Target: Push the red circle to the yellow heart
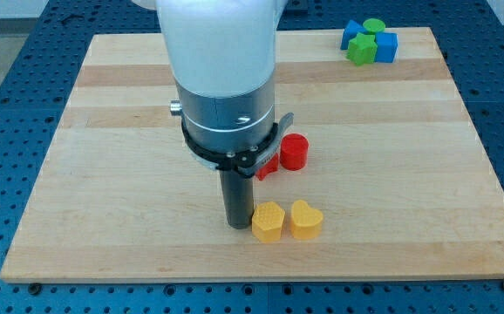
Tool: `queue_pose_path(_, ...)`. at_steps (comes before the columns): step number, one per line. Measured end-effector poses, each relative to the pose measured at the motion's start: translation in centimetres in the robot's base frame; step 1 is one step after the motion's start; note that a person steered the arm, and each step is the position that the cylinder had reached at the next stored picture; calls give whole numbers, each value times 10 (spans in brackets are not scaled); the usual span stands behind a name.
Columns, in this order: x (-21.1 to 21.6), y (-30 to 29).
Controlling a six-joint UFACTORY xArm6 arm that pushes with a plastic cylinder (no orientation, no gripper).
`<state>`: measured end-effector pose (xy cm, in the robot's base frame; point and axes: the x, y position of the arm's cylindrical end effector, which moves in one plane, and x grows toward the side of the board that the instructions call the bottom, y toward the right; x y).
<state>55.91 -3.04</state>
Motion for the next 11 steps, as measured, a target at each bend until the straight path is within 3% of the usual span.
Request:
queue_pose_path(4,-1,12)
queue_pose_path(5,-10,-17)
queue_pose_path(7,-115,-41)
queue_pose_path(8,-153,-10)
queue_pose_path(9,-156,66)
queue_pose_path(11,-129,83)
